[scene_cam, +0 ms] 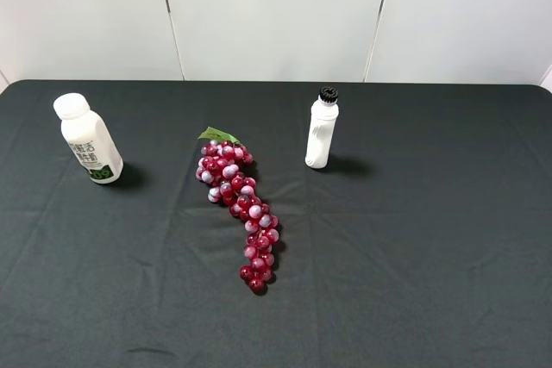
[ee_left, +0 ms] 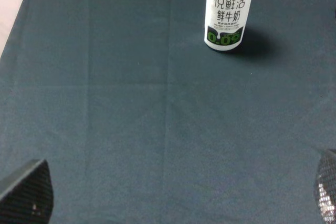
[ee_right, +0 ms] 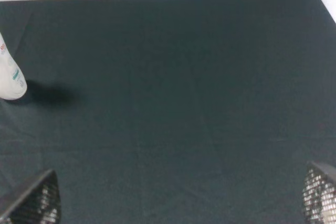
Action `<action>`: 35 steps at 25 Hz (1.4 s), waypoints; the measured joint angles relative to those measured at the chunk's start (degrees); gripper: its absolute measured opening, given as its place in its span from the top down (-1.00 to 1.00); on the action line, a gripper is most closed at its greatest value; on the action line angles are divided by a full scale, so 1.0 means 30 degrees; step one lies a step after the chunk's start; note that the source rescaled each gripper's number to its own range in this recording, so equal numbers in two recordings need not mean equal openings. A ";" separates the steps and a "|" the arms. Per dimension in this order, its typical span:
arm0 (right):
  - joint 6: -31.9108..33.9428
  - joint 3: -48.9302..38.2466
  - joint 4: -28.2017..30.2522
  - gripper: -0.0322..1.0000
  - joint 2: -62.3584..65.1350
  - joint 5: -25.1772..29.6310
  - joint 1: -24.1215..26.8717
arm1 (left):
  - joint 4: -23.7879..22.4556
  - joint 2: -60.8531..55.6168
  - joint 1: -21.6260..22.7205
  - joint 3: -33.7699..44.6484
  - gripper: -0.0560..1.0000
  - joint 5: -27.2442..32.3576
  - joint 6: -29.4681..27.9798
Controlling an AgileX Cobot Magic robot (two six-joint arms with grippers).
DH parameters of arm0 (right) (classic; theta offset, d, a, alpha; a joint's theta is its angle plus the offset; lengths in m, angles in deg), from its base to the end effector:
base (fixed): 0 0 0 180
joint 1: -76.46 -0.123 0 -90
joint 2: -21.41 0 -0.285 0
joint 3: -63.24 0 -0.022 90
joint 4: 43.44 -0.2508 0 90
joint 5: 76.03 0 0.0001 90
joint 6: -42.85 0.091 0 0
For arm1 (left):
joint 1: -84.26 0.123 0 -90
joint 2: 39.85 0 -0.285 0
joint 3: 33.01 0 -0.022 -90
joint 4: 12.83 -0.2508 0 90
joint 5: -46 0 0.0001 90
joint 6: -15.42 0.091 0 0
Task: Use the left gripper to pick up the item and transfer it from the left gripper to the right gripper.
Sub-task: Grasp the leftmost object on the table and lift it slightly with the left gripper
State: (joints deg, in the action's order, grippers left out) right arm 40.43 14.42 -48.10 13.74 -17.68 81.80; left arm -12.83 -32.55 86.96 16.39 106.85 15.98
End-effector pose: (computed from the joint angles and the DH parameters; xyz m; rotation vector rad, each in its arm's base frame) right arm -0.0025 0.0066 0.2797 0.0494 2.0012 0.0099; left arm -0.0045 -0.0002 0.2731 -0.0383 2.0515 0.0354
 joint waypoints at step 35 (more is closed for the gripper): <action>0.0000 0.0000 0.0000 -1.00 0.0000 0.0000 0.0000 | 0.0000 0.1418 0.0000 -0.1918 -1.00 0.1204 0.0000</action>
State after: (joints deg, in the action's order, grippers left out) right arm 40.43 14.42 -48.10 13.74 -17.68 81.80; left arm -12.83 -28.29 86.96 10.64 110.47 15.98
